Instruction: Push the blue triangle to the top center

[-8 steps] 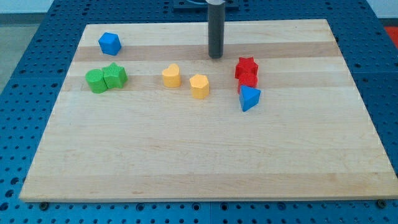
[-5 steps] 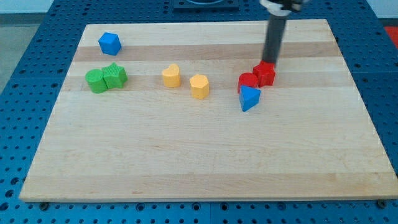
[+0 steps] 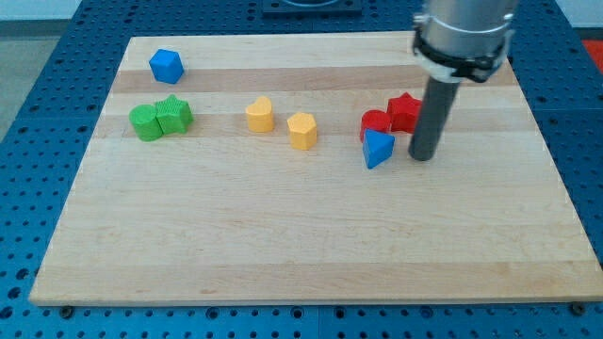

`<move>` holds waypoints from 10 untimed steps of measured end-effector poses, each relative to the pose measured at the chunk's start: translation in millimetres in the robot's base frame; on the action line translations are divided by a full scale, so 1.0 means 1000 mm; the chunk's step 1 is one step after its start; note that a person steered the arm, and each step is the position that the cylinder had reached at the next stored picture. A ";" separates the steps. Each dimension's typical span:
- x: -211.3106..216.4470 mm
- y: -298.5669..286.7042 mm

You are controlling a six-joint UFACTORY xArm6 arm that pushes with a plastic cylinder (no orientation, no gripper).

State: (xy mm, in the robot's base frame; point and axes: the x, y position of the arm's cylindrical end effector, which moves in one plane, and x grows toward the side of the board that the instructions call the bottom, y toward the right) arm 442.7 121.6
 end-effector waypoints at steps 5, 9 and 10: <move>-0.027 -0.079; 0.048 -0.079; 0.012 -0.094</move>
State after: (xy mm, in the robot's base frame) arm 454.5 27.8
